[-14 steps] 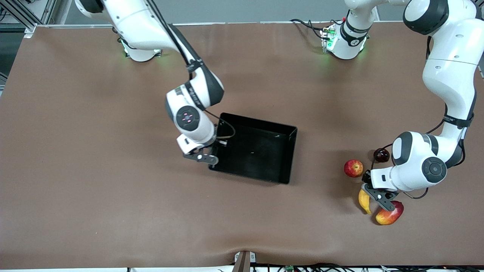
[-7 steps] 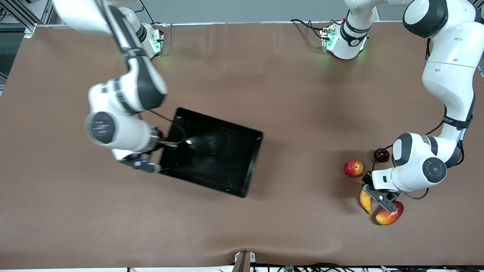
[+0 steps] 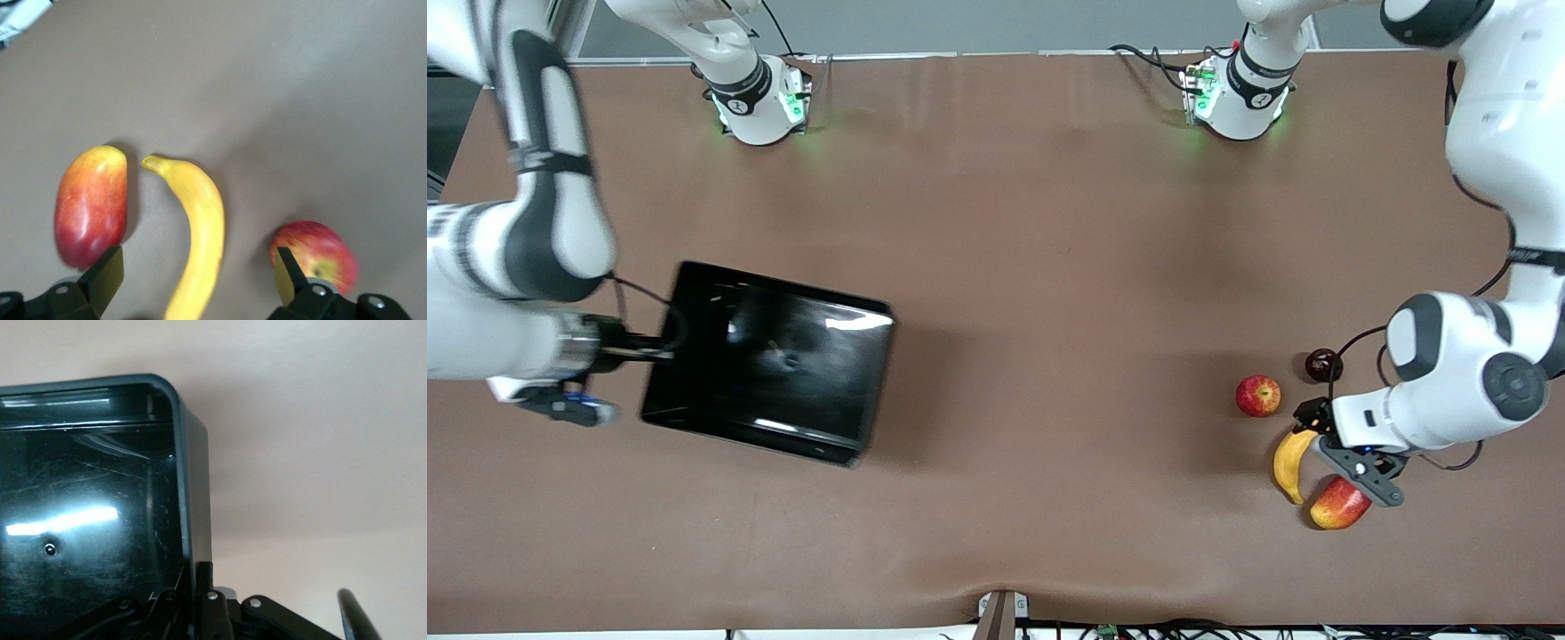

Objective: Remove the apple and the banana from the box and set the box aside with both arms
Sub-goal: 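Drag the box with the right gripper while the left gripper releases the banana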

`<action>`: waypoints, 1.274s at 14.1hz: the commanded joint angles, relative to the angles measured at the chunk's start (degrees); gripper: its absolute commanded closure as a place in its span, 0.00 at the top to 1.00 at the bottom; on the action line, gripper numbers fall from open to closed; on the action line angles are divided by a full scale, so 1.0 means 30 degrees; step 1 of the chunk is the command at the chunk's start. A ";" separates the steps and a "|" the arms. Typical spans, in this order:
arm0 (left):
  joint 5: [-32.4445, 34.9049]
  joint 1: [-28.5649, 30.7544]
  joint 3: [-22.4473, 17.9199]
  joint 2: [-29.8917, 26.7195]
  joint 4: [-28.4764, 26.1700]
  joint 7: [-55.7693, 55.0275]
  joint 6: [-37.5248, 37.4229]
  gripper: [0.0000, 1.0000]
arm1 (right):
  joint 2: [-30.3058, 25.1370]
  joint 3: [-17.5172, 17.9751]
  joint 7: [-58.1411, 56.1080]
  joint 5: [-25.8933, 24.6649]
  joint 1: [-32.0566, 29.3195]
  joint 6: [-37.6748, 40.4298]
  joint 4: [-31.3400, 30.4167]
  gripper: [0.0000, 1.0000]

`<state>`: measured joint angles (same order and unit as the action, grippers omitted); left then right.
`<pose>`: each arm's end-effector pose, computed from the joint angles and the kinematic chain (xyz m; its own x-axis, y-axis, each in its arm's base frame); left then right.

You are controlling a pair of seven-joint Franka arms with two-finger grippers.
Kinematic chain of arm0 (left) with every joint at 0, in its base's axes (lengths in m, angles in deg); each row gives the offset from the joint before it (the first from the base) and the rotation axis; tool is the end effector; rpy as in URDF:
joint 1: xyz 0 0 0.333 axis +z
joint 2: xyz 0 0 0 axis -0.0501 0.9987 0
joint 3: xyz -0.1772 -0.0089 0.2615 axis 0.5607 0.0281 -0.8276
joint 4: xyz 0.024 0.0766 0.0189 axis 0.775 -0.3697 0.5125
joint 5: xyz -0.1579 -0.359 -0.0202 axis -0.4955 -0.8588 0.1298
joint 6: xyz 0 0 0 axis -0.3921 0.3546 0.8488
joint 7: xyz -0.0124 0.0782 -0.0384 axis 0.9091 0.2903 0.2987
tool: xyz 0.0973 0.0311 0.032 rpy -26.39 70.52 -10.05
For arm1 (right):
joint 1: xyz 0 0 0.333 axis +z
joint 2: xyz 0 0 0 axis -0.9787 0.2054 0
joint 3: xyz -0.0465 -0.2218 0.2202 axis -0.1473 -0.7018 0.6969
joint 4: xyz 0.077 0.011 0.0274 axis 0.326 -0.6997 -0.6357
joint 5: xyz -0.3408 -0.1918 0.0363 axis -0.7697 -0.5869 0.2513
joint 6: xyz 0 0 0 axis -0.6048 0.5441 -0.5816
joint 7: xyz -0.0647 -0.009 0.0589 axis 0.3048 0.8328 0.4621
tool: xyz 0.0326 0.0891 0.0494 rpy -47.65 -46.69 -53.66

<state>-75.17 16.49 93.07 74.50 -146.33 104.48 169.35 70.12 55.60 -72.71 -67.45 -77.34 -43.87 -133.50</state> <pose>0.7292 -0.0147 0.3267 0.7467 -0.6573 0.1018 -0.6619 -0.7494 0.0165 0.6468 -0.0408 0.3934 0.9445 -0.1781 -0.2761 -0.2141 -0.9710 -0.1061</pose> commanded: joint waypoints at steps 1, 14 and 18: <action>-0.0547 -0.0098 0.0032 -0.2224 -0.0646 -0.1708 -0.2178 1.00 | -0.0394 0.0462 -0.2360 -0.0817 -0.1815 0.0197 -0.0734 0.00; -0.2246 0.0136 0.1087 -0.9140 -0.2169 -0.9592 -0.8335 1.00 | 0.0074 0.0491 -1.0246 -0.1053 -0.6157 -0.7858 -0.7444 0.00; -0.2247 0.0397 0.0941 -1.0167 -0.2111 -1.0823 -0.8865 1.00 | 0.0397 0.0520 -0.9986 -0.0937 -0.6364 -0.8771 -0.8151 0.68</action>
<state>-80.66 16.32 96.17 46.76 -150.75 73.47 143.04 71.72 55.85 -102.97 -70.43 -95.31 -69.64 -155.96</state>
